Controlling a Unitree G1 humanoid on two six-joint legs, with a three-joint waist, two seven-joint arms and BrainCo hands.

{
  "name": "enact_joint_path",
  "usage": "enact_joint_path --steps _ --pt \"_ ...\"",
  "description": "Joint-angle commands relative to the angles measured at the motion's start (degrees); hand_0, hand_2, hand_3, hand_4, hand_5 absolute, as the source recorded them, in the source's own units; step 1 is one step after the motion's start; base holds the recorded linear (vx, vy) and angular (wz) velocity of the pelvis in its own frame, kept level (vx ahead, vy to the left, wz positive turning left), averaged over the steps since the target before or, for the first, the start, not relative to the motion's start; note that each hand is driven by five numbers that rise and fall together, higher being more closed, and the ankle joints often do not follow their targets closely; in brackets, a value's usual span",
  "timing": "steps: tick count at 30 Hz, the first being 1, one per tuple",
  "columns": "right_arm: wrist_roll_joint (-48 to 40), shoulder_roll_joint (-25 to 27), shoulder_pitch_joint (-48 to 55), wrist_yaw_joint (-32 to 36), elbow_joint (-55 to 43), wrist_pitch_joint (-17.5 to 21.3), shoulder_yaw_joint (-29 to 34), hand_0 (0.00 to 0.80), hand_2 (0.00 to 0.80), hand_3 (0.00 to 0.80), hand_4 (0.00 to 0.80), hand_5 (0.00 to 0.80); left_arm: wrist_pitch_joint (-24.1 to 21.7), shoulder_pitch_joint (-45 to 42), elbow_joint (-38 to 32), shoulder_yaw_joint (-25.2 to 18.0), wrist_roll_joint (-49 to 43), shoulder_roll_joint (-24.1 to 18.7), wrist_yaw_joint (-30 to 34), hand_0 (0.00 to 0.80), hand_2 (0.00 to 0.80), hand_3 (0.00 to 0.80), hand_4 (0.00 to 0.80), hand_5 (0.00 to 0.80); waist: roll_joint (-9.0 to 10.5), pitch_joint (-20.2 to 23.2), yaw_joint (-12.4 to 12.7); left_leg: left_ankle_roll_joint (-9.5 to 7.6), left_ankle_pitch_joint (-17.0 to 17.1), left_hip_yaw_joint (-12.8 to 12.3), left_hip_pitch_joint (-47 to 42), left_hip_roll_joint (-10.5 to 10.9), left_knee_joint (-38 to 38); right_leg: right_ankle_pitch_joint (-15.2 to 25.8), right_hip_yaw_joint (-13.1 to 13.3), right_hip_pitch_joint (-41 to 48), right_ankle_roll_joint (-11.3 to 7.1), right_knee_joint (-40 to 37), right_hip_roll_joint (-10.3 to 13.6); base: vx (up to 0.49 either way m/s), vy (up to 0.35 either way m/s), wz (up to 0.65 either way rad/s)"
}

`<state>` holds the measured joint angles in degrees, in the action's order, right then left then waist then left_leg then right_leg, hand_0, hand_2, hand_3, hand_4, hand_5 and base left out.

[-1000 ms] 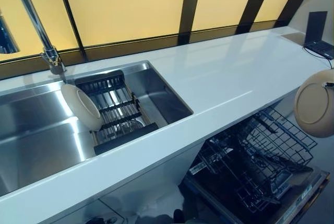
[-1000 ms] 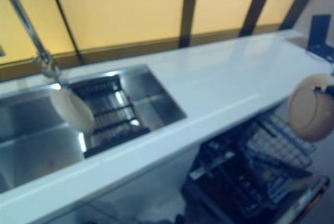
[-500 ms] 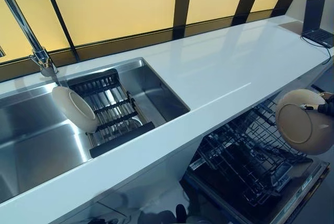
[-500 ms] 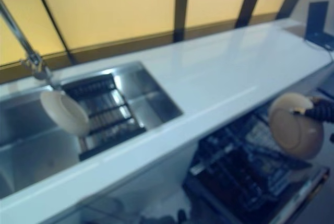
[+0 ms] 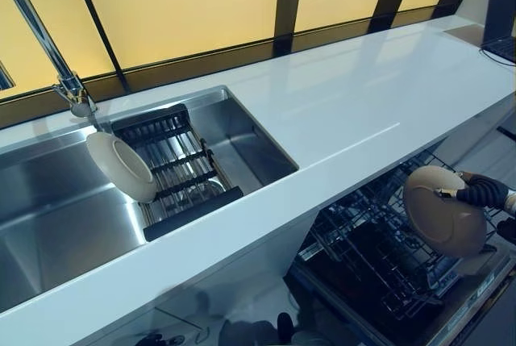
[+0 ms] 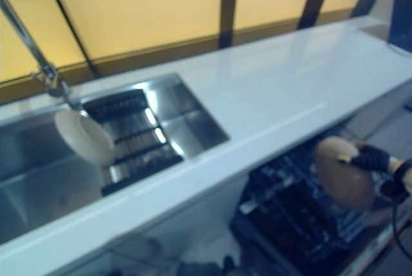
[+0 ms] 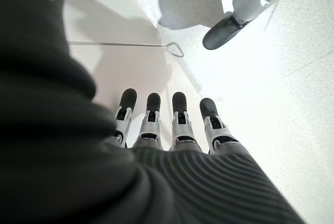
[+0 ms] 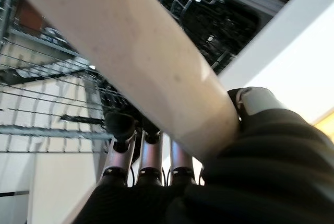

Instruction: Take plates into dishwasher

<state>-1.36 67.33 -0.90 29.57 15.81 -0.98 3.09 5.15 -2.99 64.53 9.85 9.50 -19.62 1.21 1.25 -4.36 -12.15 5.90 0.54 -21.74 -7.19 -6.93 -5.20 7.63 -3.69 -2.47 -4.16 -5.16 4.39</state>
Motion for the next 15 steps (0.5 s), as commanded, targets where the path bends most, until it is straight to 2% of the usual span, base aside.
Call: enact_joint_path --steps 1,7,9,15 --pt "2.7 -3.1 -7.9 -2.5 3.0 3.0 -1.7 0.800 0.800 0.800 0.800 0.800 -1.4 3.3 0.1 -0.4 -1.7 -2.3 0.1 0.000 0.000 0.000 0.000 0.000 2.48 -0.9 2.4 -3.12 -3.7 1.5 -1.3 0.6 1.3 -2.4 -1.9 1.0 -4.95 1.3 1.2 -0.033 -0.013 0.03" --pt "6.2 -5.6 -9.5 -4.6 5.1 3.1 -5.0 0.800 0.800 0.800 0.800 0.800 -1.4 3.9 -0.5 0.0 -1.6 -2.2 0.0 0.000 0.000 0.000 0.000 0.000 1.43 -1.7 2.8 -2.81 -3.3 2.4 -0.6 0.6 1.2 -2.5 -2.2 0.8 -4.82 1.3 1.6 -0.037 -0.015 0.10" --pt "10.3 -6.1 -10.1 -6.2 5.8 4.2 -6.2 0.800 0.800 0.800 0.800 0.800 -1.3 4.2 -1.0 0.1 -1.5 -2.2 0.1 0.000 0.000 0.000 0.000 0.000 1.08 -2.0 2.9 -2.71 -3.2 2.7 -0.2 0.7 1.1 -2.5 -2.4 0.6 -4.85 1.3 1.8 -0.047 -0.023 0.10" --pt "15.9 -7.0 -13.2 -9.8 6.3 3.6 -9.8 0.800 0.800 0.800 0.800 0.800 -0.8 5.4 -2.5 0.9 -0.7 -2.3 0.4 0.000 0.000 0.000 0.000 0.000 -0.28 -3.7 3.2 -2.62 -2.9 3.5 0.9 0.9 1.2 -2.4 -2.8 -0.4 -4.94 1.6 2.3 -0.065 -0.003 0.05"
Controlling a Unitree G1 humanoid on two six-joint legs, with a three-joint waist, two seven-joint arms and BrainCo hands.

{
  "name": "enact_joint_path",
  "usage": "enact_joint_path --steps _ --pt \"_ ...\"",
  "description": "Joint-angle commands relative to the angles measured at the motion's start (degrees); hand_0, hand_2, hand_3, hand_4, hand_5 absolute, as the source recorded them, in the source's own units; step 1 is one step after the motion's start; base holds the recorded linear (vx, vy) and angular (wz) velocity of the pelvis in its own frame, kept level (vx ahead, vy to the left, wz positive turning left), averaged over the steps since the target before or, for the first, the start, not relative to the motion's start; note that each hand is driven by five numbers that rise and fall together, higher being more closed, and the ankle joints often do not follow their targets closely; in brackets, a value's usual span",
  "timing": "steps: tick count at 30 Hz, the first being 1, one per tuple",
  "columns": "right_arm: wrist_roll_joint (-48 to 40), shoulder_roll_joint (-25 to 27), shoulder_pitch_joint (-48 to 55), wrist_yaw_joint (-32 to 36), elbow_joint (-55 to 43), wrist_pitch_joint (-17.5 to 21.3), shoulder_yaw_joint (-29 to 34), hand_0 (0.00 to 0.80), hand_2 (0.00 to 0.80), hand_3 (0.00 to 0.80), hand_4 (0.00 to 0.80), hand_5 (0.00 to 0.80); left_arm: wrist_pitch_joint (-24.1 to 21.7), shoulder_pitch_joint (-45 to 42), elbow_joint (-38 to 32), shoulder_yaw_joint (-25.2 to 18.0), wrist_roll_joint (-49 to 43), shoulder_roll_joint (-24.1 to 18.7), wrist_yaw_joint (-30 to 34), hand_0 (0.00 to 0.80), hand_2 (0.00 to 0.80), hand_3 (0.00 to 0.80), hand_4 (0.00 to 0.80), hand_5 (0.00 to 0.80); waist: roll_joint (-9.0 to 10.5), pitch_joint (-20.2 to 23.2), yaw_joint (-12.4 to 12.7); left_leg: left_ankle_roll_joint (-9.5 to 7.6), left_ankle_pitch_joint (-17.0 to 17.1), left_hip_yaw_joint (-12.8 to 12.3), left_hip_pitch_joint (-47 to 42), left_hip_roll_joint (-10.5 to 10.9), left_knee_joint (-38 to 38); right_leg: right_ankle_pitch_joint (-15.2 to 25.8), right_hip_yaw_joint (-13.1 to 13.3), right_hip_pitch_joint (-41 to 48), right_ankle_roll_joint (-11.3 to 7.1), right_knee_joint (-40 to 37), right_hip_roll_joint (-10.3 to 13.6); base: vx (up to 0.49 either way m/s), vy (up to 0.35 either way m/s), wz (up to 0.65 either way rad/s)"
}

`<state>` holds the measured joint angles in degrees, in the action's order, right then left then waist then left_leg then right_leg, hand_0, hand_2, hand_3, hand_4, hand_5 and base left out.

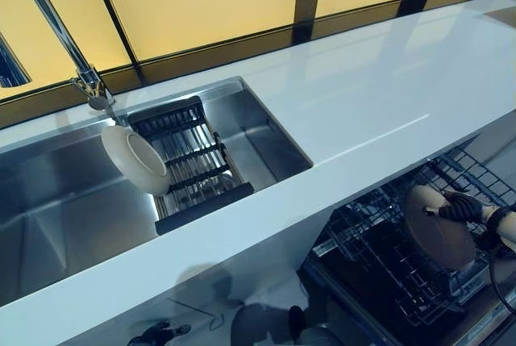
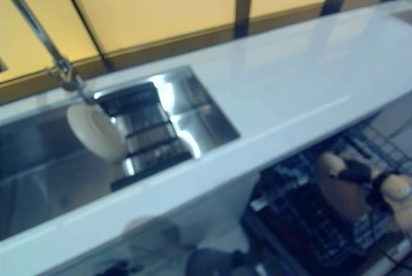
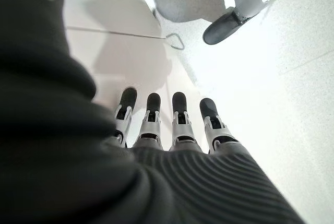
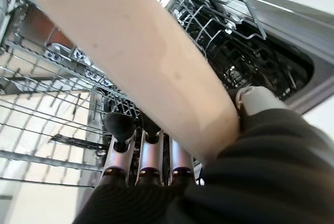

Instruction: Take plates into dishwasher

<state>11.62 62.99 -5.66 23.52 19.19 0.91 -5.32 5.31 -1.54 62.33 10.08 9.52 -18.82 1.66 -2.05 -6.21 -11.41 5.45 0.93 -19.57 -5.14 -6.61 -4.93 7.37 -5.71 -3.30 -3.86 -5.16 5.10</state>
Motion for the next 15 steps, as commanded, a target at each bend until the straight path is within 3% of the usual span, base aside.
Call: enact_joint_path --steps 1,15 --pt "3.1 -2.9 -9.0 -3.9 3.0 1.3 -2.0 0.800 0.800 0.800 0.800 0.800 -1.0 4.1 -0.5 0.8 -0.5 -3.1 -0.1 0.000 0.000 0.000 0.000 0.000 2.80 -2.1 2.5 -2.11 -3.3 1.4 -1.0 0.6 0.9 -2.1 -0.8 0.3 -5.27 1.5 1.7 -0.051 -0.004 0.02" --pt "4.7 -5.4 -13.9 -3.8 8.1 -1.3 -7.2 0.800 0.800 0.800 0.800 0.800 -0.9 5.6 -2.6 2.0 1.2 -2.2 0.6 0.000 0.000 0.000 0.000 0.000 -0.99 -4.6 3.0 -1.61 -2.7 3.0 0.7 1.6 0.7 -1.8 -1.2 -1.4 -5.24 1.2 3.0 -0.041 0.017 0.04"
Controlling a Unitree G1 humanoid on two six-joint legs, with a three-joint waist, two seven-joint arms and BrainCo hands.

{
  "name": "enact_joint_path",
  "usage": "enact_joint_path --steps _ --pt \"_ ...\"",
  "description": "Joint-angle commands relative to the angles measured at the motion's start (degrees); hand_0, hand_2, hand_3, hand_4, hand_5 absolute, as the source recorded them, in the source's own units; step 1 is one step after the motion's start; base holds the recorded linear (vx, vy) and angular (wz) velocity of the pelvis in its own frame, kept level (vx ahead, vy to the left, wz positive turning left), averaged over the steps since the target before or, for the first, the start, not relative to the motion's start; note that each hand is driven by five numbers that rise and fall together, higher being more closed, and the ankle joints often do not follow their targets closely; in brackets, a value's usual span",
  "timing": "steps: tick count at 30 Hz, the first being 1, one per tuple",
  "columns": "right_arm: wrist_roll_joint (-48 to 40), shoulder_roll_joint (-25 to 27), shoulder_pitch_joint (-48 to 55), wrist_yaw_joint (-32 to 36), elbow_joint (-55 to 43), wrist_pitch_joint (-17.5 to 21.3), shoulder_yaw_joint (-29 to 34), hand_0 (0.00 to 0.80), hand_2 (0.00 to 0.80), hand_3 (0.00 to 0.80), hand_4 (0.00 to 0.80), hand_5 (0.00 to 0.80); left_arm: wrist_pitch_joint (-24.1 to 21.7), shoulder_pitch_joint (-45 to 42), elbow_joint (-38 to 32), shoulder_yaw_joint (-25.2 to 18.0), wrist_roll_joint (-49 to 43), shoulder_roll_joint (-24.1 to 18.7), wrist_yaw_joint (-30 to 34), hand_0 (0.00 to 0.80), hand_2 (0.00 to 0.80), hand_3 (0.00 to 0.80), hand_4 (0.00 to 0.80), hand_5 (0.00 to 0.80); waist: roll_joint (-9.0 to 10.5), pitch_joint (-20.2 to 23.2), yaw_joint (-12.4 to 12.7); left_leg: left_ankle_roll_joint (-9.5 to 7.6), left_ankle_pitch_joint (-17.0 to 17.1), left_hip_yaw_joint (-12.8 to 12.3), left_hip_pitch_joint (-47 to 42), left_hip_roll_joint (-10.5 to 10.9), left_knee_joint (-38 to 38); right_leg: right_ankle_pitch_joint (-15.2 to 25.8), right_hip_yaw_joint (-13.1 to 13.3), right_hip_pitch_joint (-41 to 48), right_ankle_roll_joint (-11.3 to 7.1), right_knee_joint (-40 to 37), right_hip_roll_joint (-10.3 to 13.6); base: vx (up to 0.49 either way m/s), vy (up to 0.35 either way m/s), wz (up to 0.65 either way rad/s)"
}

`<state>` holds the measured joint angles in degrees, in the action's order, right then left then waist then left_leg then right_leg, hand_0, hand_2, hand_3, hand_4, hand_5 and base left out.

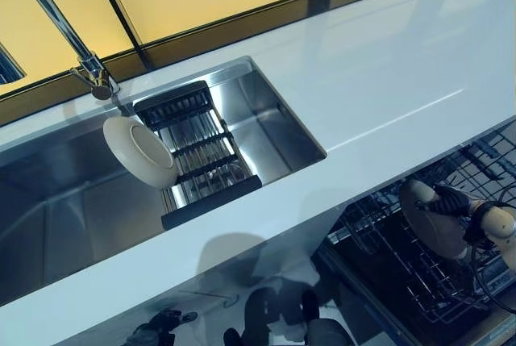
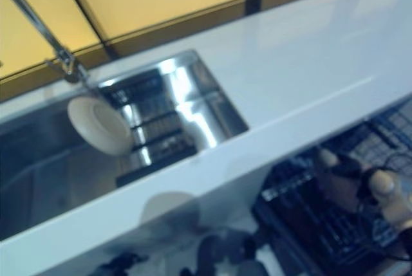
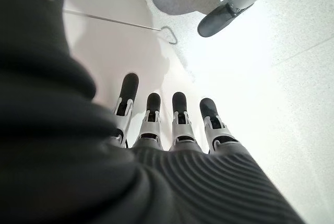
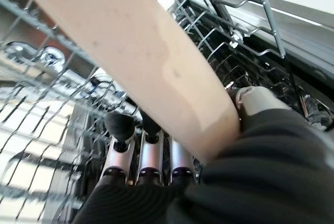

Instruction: Take plates into dishwasher

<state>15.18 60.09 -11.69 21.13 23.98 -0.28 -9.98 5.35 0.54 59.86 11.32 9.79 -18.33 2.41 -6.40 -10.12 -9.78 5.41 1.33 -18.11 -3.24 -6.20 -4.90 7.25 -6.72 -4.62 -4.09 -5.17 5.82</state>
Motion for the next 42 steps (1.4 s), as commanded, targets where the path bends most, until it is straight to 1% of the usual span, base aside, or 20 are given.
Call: enact_joint_path --steps 1,6,13,16,25,28,29,30,31,32,33,42 --pt "1.5 -2.7 -8.3 -1.2 4.1 -0.5 -3.0 0.800 0.800 0.800 0.800 0.800 -0.9 3.8 -0.3 0.9 1.1 -2.6 0.0 0.000 0.000 0.000 0.000 0.000 2.94 -0.8 1.4 -1.51 -3.0 1.7 -1.1 1.3 0.7 -1.7 -0.2 -0.1 -5.02 1.1 2.4 -0.024 0.027 0.04" --pt "2.2 -3.5 -8.8 -1.1 6.6 -1.2 -4.7 0.800 0.800 0.800 0.800 0.800 -0.9 4.2 -0.8 1.3 1.4 -2.3 0.1 0.000 0.000 0.000 0.000 0.000 2.28 -0.8 1.9 -1.35 -2.7 2.3 -0.5 1.6 0.4 -1.5 -0.4 -0.5 -4.96 1.0 2.8 -0.020 0.006 0.04" --pt "1.8 -5.0 -9.4 -1.2 11.5 -2.4 -6.2 0.800 0.800 0.800 0.800 0.800 -0.9 4.7 -0.8 1.7 1.5 -2.2 0.2 0.000 0.000 0.000 0.000 0.000 2.02 -1.0 2.5 -1.35 -2.6 3.0 -0.6 1.8 0.4 -1.5 -0.7 -0.3 -4.91 0.9 3.0 -0.002 -0.004 0.01" --pt "1.6 -5.4 -9.7 -1.7 14.1 -1.9 -6.1 0.800 0.800 0.800 0.800 0.800 -0.8 4.9 -0.9 1.9 1.5 -2.2 0.2 0.000 0.000 0.000 0.000 0.000 1.83 -1.1 2.8 -1.32 -2.6 3.3 -0.6 1.8 0.2 -1.5 -0.9 -0.2 -4.87 0.8 3.0 -0.006 -0.005 0.02" --pt "0.8 -6.0 -9.2 -1.4 15.4 -2.6 -5.5 0.800 0.800 0.800 0.800 0.800 -0.6 5.0 -1.0 1.7 1.1 -2.4 0.6 0.000 0.000 0.000 0.000 0.000 2.17 -1.1 2.9 -1.17 -2.5 3.7 -0.7 1.6 0.3 -1.3 -0.8 -0.3 -4.77 0.6 2.9 -0.005 -0.003 0.04" --pt "0.7 -6.5 -8.8 -1.4 15.5 -3.0 -5.4 0.800 0.800 0.800 0.800 0.800 -0.8 4.9 -0.8 1.7 1.0 -2.2 0.4 0.000 0.000 0.000 0.000 0.000 2.66 -1.1 2.9 -1.16 -2.6 3.7 -0.9 1.3 0.3 -1.4 -0.5 0.0 -4.68 0.5 2.6 0.000 0.000 0.00" --pt "0.9 -6.6 -8.5 -1.6 15.6 -3.0 -5.3 0.762 0.762 0.762 0.762 0.762 -0.8 5.0 -0.8 1.7 0.9 -2.2 0.4 0.000 0.000 0.000 0.000 0.000 2.83 -1.0 2.8 -1.11 -2.6 3.6 -1.0 1.2 0.2 -1.4 -0.5 0.1 -4.68 0.5 2.5 0.000 0.000 0.00" --pt "0.9 -6.7 -8.2 -2.0 15.5 -3.1 -5.1 0.637 0.637 0.637 0.637 0.637 -0.8 5.0 -0.9 1.6 0.7 -2.2 0.5 0.000 0.000 0.000 0.000 0.000 2.98 -0.9 2.8 -1.10 -2.6 3.6 -1.1 1.1 0.2 -1.4 -0.5 0.2 -4.68 0.5 2.5 0.000 0.000 0.00" --pt "0.8 -6.7 -7.9 -2.2 15.3 -3.4 -4.8 0.320 0.320 0.320 0.320 0.320 -0.8 5.0 -0.9 1.6 0.6 -2.2 0.5 0.000 0.000 0.000 0.000 0.000 3.13 -0.9 2.8 -1.10 -2.6 3.5 -1.2 1.1 0.2 -1.4 -0.5 0.2 -4.68 0.5 2.5 0.000 0.000 0.00" --pt "0.7 -6.8 -7.7 -2.1 15.2 -3.9 -4.7 0.078 0.078 0.078 0.078 0.078 -0.8 5.0 -1.0 1.6 0.5 -2.2 0.5 0.000 0.000 0.000 0.000 0.000 3.21 -0.9 2.8 -1.10 -2.6 3.5 -1.2 1.0 0.2 -1.3 -0.5 0.3 -4.68 0.5 2.5 0.000 0.000 0.00" --pt "0.6 -7.0 -7.5 -1.9 15.0 -4.5 -4.4 0.000 0.000 0.000 0.000 0.000 -0.6 5.0 -1.1 1.6 0.5 -2.2 0.5 0.000 0.000 0.000 0.000 0.000 3.41 -0.9 2.7 -1.10 -2.6 3.5 -1.4 0.9 0.2 -1.3 -0.4 0.3 -4.71 0.5 2.4 0.000 0.000 0.00" --pt "0.1 -6.0 -5.4 -1.9 12.7 -4.5 -1.9 0.000 0.000 0.000 0.000 0.000 -0.6 4.4 -0.5 0.6 0.2 -2.6 0.2 0.000 0.000 0.000 0.000 0.000 4.84 -0.6 2.4 -1.18 -2.9 3.2 -2.2 0.5 0.2 -1.2 -0.2 0.9 -4.70 0.5 2.1 0.000 0.000 0.00"
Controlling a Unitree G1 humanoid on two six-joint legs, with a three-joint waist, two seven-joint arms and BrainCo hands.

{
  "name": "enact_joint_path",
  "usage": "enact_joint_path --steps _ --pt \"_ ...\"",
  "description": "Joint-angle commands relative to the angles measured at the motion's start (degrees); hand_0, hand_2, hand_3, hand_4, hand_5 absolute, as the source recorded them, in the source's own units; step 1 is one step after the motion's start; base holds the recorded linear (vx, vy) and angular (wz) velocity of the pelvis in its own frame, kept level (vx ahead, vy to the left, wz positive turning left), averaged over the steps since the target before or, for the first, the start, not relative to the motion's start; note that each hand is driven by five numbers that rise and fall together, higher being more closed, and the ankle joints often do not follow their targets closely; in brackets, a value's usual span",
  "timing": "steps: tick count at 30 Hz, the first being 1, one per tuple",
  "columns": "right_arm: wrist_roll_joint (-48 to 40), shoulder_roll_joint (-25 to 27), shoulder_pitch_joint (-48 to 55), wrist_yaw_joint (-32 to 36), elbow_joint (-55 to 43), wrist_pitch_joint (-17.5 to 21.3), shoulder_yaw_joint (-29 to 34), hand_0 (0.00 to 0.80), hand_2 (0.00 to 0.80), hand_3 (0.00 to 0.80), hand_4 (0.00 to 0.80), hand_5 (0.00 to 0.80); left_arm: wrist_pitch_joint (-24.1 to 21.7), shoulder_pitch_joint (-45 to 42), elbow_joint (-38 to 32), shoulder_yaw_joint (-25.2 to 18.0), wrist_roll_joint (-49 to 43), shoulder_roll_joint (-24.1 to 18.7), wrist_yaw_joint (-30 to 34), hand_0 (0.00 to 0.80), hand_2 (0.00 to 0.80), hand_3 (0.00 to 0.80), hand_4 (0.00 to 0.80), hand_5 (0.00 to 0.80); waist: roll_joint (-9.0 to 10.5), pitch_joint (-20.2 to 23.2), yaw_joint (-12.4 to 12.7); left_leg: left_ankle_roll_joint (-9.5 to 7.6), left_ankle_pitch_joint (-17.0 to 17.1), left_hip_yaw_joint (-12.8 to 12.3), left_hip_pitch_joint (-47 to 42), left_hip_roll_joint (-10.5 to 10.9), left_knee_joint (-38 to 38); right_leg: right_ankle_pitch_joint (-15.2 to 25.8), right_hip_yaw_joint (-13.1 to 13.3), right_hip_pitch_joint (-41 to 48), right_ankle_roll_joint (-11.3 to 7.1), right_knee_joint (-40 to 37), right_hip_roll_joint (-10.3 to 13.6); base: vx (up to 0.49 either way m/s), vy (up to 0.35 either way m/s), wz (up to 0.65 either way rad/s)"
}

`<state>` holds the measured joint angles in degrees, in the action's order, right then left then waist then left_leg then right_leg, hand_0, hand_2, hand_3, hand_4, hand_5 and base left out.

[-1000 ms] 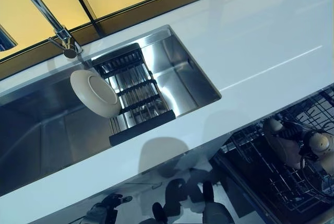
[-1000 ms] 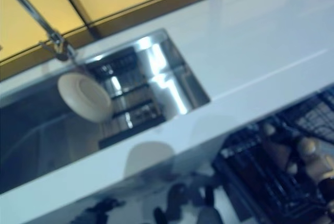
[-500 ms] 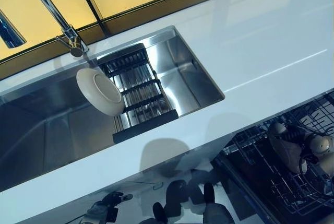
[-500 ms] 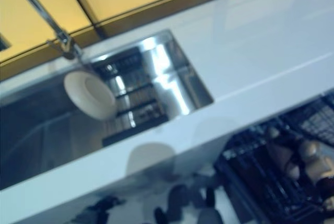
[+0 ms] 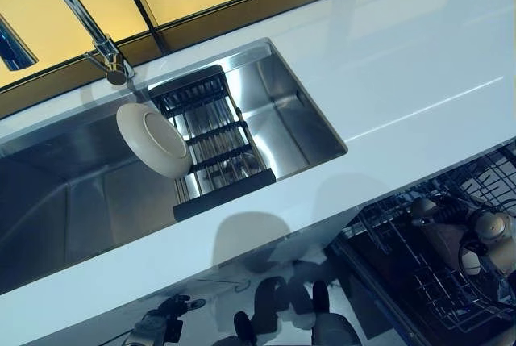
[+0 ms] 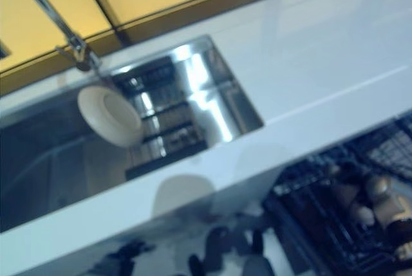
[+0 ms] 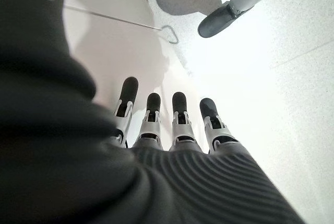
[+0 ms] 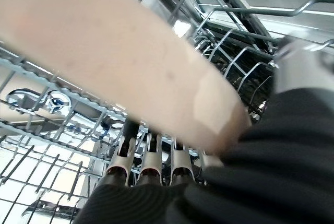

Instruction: Take plates into dishwasher

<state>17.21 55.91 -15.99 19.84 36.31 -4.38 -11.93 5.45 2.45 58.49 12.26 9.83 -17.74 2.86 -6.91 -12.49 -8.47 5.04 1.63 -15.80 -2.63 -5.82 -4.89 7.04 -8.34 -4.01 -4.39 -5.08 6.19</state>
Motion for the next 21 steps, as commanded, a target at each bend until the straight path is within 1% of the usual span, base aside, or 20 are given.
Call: enact_joint_path --steps 1,7,11,14,18,21 --pt "-2.0 -1.7 -0.9 -0.5 0.2 -0.5 0.2 0.000 0.000 0.000 0.000 0.000 -0.7 2.5 0.9 -0.4 0.1 -3.2 -0.3 0.000 0.000 0.000 0.000 0.000 5.43 1.8 1.1 -0.80 -3.2 0.9 -2.8 0.1 0.1 -1.0 1.5 0.3 -4.39 0.4 1.7 0.000 0.000 0.00" --pt "-4.8 0.4 1.2 0.4 -3.5 -3.3 3.9 0.000 0.000 0.000 0.000 0.000 -1.0 1.5 1.4 -1.5 -0.9 -3.6 -0.2 0.000 0.000 0.000 0.000 0.000 6.86 2.4 0.5 -0.88 -3.4 0.3 -3.6 -0.3 0.0 -1.0 1.8 0.7 -4.37 0.5 1.3 0.006 0.002 0.00" --pt "-6.6 3.1 3.2 0.7 -6.1 -3.7 8.2 0.000 0.000 0.000 0.000 0.000 -1.1 1.1 1.9 -2.0 -1.1 -3.7 -0.3 0.000 0.000 0.000 0.000 0.000 8.16 2.8 -0.1 -0.98 -3.6 -0.4 -4.2 -0.5 0.0 -1.0 2.2 1.1 -4.47 0.7 1.0 0.038 0.018 -0.02" --pt "-7.4 5.8 5.6 1.7 -8.8 -4.3 12.5 0.000 0.000 0.000 0.000 0.000 -1.5 0.6 2.7 -2.8 -1.3 -3.6 -0.5 0.000 0.000 0.000 0.000 0.000 9.43 3.4 -0.7 -1.20 -3.8 -1.1 -4.8 -0.5 -0.1 -0.9 2.6 1.3 -4.60 0.8 0.7 0.052 0.027 -0.07" --pt "-6.7 8.8 8.4 3.8 -11.1 -5.3 16.8 0.000 0.000 0.000 0.000 0.000 -1.8 0.1 3.7 -3.6 -1.4 -3.5 -1.0 0.000 0.000 0.000 0.000 0.000 10.70 4.1 -1.4 -1.40 -4.1 -1.9 -5.6 -0.7 -0.1 -1.0 3.1 2.0 -4.74 0.7 0.3 0.049 0.030 -0.11" --pt "-5.8 12.0 11.7 4.8 -11.1 -6.2 21.1 0.000 0.000 0.000 0.000 0.000 -2.8 -0.6 5.1 -4.4 -1.7 -3.6 -1.5 0.000 0.000 0.000 0.000 0.000 12.10 4.8 -1.7 -1.63 -4.2 -2.5 -5.8 -1.0 -0.1 -0.8 3.5 2.4 -4.92 0.5 -0.2 0.047 0.024 -0.03"
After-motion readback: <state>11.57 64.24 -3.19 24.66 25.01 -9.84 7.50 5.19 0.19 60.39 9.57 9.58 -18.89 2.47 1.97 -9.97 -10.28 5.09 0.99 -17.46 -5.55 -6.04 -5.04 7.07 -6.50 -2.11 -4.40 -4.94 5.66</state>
